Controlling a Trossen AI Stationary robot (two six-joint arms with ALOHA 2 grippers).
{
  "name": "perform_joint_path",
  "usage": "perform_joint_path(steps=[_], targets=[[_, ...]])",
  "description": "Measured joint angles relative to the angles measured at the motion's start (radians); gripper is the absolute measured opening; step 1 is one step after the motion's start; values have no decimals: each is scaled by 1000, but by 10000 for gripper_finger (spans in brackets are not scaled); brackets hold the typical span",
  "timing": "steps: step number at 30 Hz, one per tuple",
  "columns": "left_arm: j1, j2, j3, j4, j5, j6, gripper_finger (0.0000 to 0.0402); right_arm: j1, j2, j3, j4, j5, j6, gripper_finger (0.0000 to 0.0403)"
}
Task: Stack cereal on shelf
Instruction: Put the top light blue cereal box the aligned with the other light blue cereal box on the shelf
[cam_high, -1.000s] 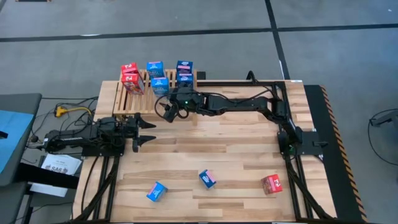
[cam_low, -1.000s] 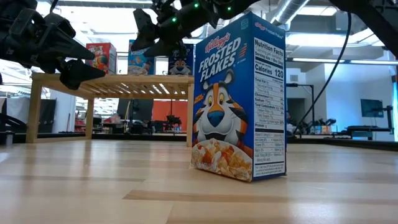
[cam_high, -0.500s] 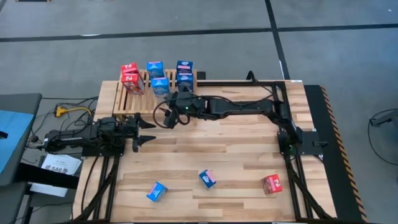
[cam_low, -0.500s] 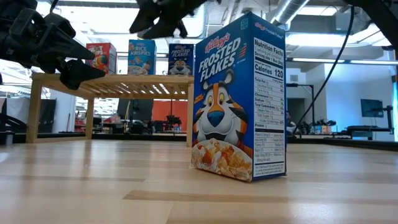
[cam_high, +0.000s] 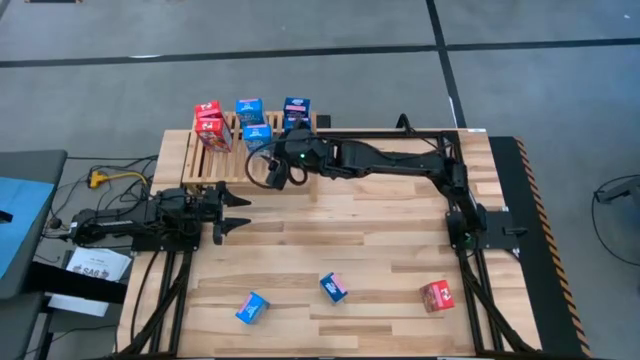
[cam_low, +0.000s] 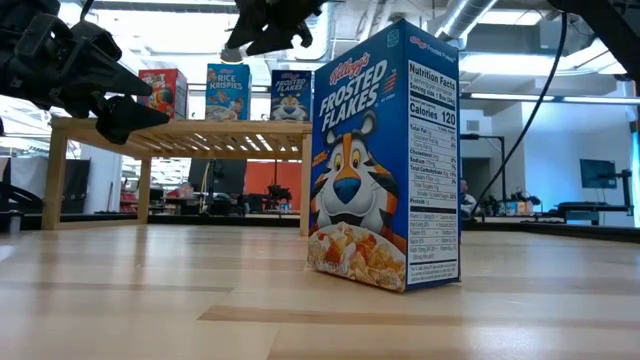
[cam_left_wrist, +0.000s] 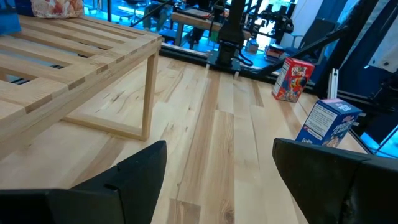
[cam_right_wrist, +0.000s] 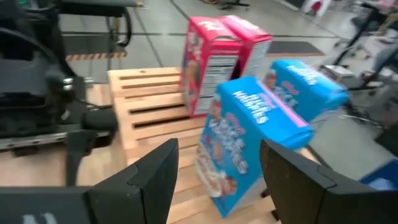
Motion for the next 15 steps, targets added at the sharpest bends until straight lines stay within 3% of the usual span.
perform_joint_path(steps=[15], targets=[[0,0,0,0,0,0,283,-32,35,0,32,53,23,250]])
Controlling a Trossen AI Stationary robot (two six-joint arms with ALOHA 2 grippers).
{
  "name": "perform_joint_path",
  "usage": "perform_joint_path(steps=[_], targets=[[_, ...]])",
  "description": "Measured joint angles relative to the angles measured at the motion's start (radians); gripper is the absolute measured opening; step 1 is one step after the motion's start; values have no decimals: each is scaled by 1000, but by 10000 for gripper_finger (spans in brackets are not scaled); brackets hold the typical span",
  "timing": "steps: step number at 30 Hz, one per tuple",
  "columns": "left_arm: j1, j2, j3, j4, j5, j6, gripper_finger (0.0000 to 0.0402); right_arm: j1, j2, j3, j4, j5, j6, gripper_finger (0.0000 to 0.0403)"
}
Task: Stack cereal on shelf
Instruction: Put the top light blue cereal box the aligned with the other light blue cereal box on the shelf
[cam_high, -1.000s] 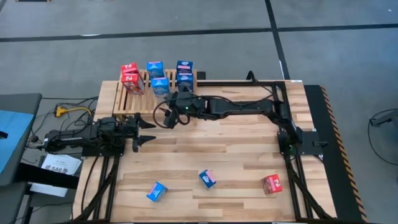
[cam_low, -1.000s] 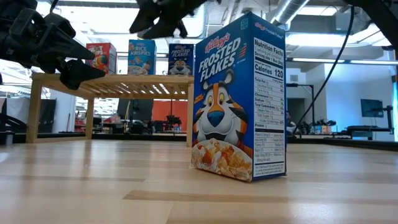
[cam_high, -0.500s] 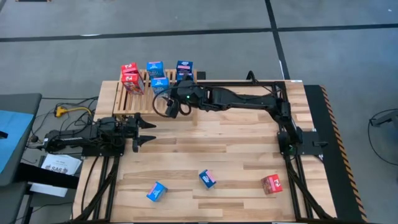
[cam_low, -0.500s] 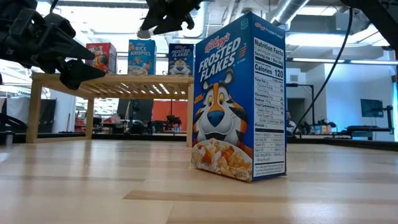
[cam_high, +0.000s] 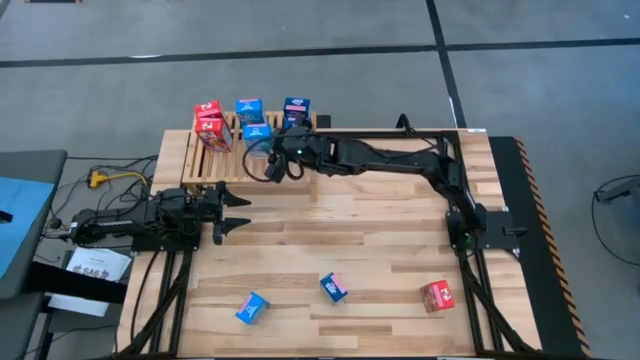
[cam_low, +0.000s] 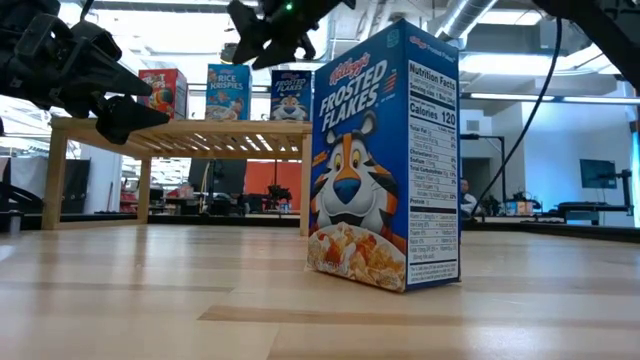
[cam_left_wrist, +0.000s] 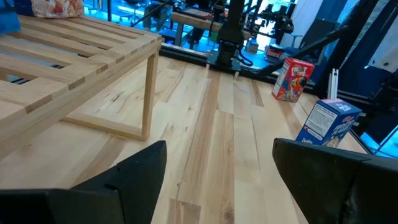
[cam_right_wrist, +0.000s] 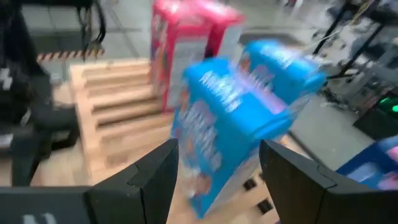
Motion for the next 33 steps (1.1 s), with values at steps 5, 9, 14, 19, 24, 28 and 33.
perform_joint_path(steps=[5,9,14,19,24,28,33], targets=[[0,0,0,0,0,0,283,-4,12,-1,-13,10,23,250],[0,0,0,0,0,0,283,-2,20,-1,-2,3,27,250],[0,0,0,0,0,0,283,-1,25,-1,-1,-20,42,250],[0,0,0,0,0,0,283,-1,25,-1,14,-37,43,250],[0,0,0,0,0,0,283,-5,25,-1,11,-38,42,250],[0,0,0,0,0,0,283,1,25,-1,3,-31,42,250],[0,0,0,0,0,0,283,13,25,-1,2,-6,43,250]])
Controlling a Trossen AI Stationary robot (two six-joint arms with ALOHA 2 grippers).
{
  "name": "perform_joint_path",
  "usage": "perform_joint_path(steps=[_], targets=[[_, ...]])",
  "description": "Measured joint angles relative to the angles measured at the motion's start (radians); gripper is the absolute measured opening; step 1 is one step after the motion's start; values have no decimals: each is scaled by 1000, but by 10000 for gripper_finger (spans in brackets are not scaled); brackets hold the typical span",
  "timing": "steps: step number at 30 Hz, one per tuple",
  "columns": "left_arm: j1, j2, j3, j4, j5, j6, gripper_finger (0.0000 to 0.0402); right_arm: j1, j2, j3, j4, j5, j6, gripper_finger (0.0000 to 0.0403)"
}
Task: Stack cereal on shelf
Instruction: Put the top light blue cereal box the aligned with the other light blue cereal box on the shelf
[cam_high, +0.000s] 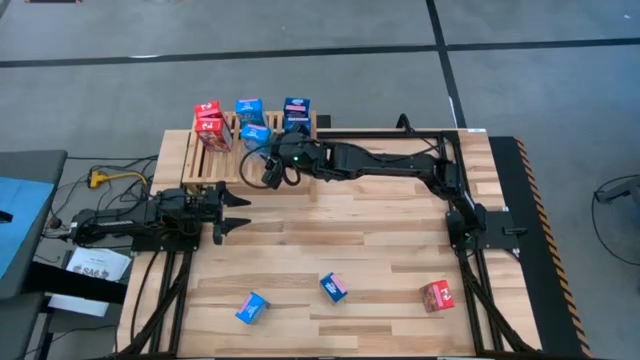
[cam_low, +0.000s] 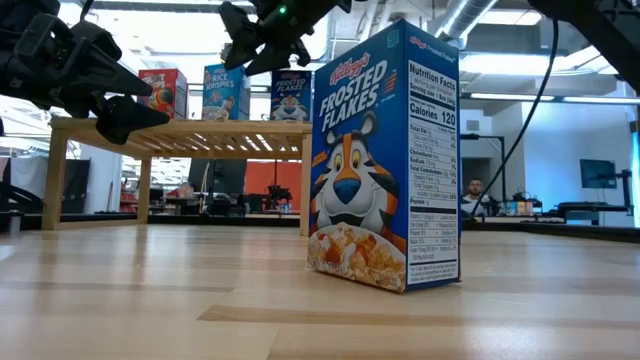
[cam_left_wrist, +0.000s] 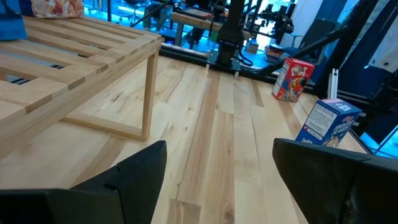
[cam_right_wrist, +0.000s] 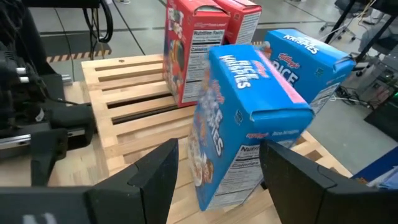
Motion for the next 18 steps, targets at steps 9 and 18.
perform_joint_path(steps=[9,18], targets=[[0,0,0,0,0,0,283,24,-4,105,-137,29,6,250],[0,0,0,0,0,0,283,7,-2,263,-282,29,-77,250]])
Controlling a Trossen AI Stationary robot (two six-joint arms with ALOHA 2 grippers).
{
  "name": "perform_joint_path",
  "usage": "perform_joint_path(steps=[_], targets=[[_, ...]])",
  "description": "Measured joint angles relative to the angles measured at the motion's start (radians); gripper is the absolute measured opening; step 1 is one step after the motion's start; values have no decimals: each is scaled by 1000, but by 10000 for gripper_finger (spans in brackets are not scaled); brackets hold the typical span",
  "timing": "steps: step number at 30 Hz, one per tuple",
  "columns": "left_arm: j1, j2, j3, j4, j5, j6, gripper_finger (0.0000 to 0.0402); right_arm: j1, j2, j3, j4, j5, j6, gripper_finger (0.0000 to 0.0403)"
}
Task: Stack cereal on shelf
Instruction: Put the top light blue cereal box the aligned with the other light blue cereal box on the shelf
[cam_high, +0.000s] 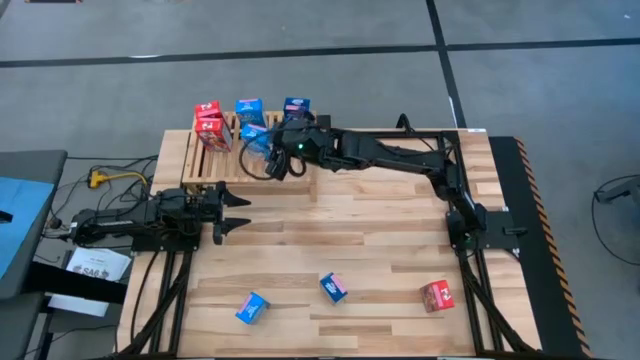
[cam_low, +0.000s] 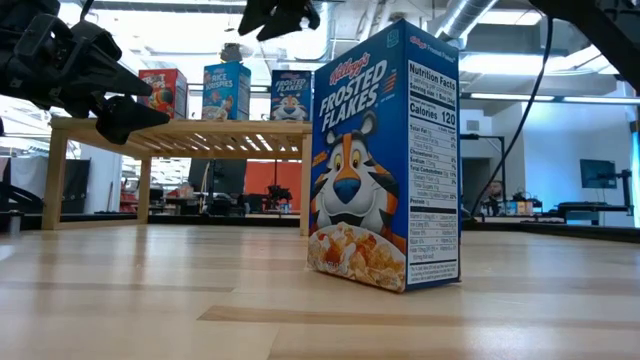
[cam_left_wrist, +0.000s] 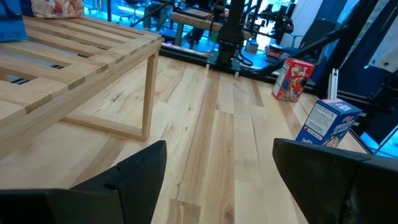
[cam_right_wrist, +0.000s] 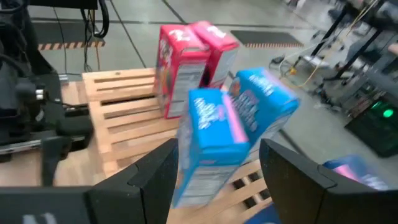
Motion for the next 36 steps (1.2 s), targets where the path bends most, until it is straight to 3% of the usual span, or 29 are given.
perform_joint_path(steps=[4,8,22,36], targets=[[0,0,0,0,0,0,283,-12,-3,23,30,-17,-85,249],[0,0,0,0,0,0,283,-41,0,20,29,-101,-103,236],[0,0,0,0,0,0,283,-39,9,-6,-25,-140,-56,127],[0,0,0,0,0,0,283,-45,9,-78,8,-135,5,108]])
